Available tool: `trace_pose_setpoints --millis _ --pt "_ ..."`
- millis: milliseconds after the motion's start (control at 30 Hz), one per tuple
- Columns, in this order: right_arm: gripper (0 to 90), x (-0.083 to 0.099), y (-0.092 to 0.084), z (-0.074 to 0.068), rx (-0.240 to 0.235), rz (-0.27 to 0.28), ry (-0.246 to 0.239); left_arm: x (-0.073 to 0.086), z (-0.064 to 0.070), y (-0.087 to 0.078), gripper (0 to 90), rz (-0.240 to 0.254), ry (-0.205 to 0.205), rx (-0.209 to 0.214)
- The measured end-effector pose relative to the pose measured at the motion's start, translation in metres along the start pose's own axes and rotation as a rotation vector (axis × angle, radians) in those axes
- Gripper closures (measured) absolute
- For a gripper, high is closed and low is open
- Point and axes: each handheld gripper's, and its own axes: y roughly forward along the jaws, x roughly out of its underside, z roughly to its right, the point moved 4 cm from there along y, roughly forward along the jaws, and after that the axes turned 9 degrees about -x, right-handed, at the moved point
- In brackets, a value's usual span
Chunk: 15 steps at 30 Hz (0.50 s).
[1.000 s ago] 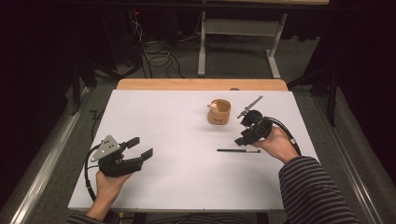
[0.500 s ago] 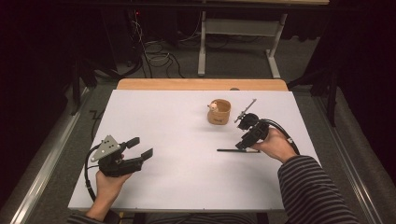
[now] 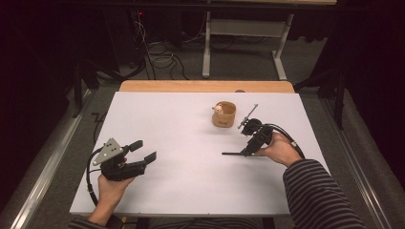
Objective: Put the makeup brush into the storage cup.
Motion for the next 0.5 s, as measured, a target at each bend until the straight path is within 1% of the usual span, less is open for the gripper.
trace_pose_setpoints --millis 200,267,500 --pt "45.8 0.002 0.006 0.001 -0.003 -0.024 0.003 0.000 0.000 0.000 30.3 -0.001 0.001 0.000" --pt "45.7 0.002 0.007 0.001 -0.001 -0.028 -0.004 0.000 0.000 0.000 30.3 0.000 0.000 0.000" --pt "46.0 0.004 0.012 0.001 0.007 -0.045 -0.002 0.000 0.000 0.000 30.3 -0.001 0.001 0.000"
